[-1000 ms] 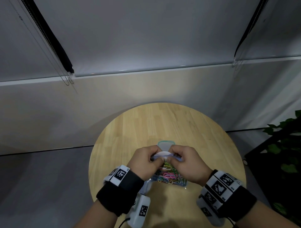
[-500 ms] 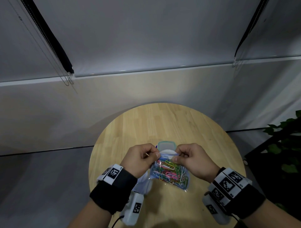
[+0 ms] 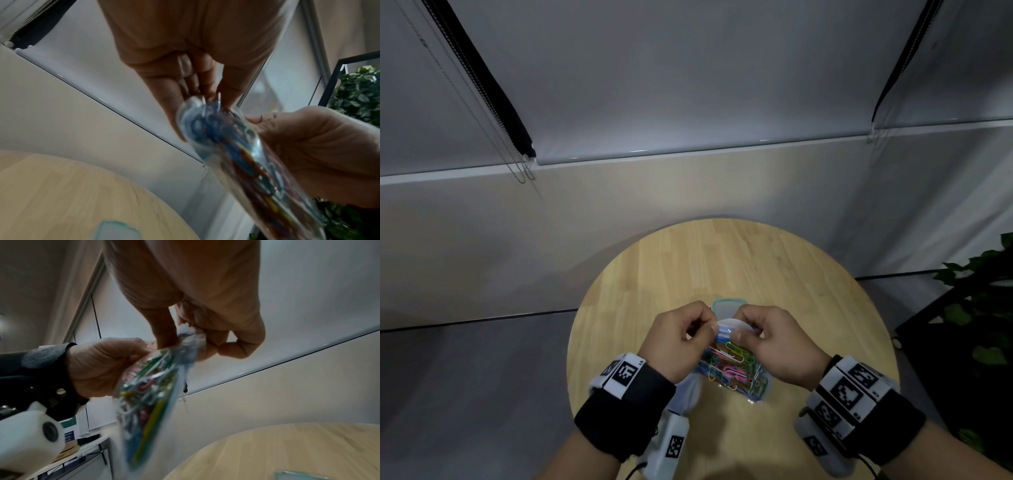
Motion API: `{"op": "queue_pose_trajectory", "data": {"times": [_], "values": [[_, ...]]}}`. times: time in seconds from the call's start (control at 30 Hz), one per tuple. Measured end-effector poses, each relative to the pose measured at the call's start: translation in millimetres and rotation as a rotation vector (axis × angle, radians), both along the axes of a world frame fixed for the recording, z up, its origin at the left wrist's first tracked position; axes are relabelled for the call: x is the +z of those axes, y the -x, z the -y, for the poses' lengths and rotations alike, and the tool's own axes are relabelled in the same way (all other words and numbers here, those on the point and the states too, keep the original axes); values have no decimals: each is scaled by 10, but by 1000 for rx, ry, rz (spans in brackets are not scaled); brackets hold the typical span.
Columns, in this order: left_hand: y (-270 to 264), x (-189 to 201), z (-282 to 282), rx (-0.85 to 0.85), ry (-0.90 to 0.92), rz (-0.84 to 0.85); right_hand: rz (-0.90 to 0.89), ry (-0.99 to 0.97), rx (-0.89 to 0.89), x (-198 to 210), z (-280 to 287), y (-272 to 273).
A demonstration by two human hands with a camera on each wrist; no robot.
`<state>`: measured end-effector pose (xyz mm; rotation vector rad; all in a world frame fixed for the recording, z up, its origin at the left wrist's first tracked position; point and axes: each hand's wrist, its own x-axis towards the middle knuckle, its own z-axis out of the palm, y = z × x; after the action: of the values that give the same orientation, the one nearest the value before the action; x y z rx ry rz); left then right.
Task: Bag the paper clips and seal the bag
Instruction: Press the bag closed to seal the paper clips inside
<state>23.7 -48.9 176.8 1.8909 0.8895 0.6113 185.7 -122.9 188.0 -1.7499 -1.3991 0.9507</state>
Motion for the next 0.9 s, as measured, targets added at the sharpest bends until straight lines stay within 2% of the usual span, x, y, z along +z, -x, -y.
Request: {"op": "queue_pose_trajectory", "data": {"times": [0.1, 0.2, 0.37, 0.6, 0.67, 0.8, 0.9], "values": [[11, -3, 0, -54, 72, 5, 19, 8, 1, -9, 9, 19], [27, -3, 23, -78, 37, -31, 15, 19, 26, -44, 15, 27], [16, -35, 79, -22, -11, -56, 3, 22, 98, -33, -7, -9], [8, -30, 69, -79, 26, -91, 83, -13, 54, -113, 3, 29], [6, -30, 70, -97, -15, -140, 130, -24, 44, -155, 17, 63], [12, -57, 69, -33, -102, -198, 99, -6, 45, -147, 13, 68], [58, -68, 35, 23, -69, -168, 81, 20, 43, -107, -9, -21]]}}
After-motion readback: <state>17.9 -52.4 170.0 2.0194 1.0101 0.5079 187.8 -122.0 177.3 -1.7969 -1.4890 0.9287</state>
